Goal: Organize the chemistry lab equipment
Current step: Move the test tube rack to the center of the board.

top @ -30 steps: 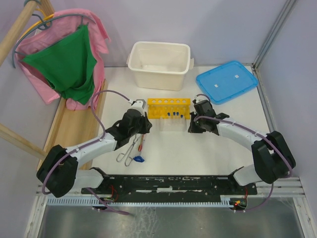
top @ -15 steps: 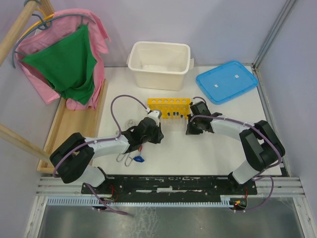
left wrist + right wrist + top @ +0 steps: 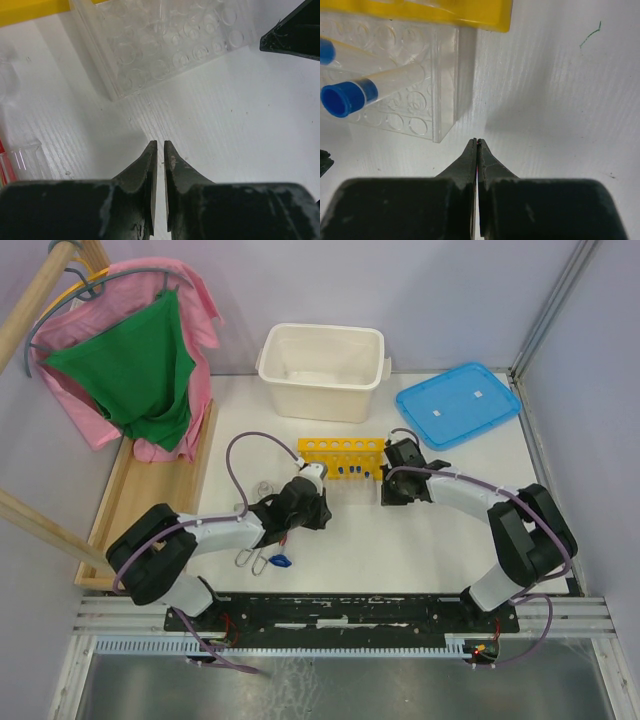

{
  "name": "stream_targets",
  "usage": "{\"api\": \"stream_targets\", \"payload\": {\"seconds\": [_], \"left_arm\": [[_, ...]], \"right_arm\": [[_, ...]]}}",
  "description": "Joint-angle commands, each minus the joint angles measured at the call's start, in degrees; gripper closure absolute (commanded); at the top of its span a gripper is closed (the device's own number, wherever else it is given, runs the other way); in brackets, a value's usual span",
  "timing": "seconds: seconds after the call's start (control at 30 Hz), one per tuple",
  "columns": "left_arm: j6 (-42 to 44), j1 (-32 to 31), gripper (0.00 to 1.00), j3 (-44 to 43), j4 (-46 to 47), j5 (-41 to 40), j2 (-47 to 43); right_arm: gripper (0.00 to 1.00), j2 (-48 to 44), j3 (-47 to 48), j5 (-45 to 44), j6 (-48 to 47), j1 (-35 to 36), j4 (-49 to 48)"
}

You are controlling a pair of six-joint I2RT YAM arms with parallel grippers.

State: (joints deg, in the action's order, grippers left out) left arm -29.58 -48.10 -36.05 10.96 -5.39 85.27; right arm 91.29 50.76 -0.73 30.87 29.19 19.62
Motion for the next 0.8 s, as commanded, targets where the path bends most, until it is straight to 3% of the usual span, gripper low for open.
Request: {"api": "stream_targets", "payload": {"seconds": [0.0,0.27,0.77], "left_arm": [[-0.85,-0.08,0.84,-1.83,3.62,0.51,1.9],[-0.83,-0.15,0.84,-1.45,5.56,-0.77,3.4],[1.99,-0.07,0.83,-4.3,8.1,-4.7,8.09]], "right_arm": [[0.99,-1.72,1.95,1.8,-0.2,-0.24,-0.38],[0.99,-0.62,-0.68,12.47,2.35,-0.14,-7.99],[0.99,7.76,4.8,8.14,0.79,-0.15,-8.65]]}}
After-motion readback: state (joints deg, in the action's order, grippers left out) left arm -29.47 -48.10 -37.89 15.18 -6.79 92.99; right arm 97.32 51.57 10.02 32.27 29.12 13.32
